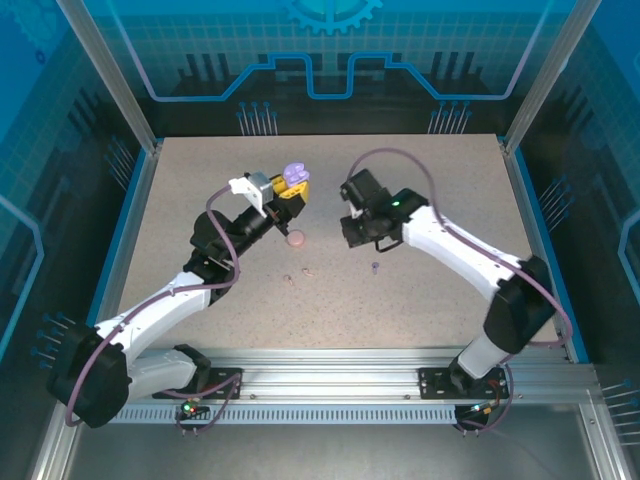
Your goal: Insert the wireless bluetooth earbuds into the charging case
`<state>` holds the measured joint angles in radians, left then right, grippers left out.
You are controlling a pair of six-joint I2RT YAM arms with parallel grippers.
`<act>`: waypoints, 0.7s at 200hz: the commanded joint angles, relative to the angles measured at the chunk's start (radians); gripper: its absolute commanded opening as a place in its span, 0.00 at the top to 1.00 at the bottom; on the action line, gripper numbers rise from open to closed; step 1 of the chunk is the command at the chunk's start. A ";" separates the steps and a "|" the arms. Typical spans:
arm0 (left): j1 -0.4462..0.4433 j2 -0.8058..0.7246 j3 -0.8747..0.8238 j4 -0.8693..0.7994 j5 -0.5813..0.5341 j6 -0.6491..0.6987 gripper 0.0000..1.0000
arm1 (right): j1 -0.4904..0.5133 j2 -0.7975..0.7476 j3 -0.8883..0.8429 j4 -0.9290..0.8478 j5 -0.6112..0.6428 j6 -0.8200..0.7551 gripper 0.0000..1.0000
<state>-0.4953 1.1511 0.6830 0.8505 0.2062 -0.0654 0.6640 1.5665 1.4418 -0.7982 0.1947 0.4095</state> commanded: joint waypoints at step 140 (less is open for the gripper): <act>-0.165 0.174 0.128 0.010 -0.031 0.280 1.00 | -0.048 -0.335 0.174 0.285 -0.215 -0.168 0.85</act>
<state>-0.6483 1.3098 0.7475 0.8413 0.1791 0.1616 0.6014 1.2652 1.6657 -0.6300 0.0608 0.2821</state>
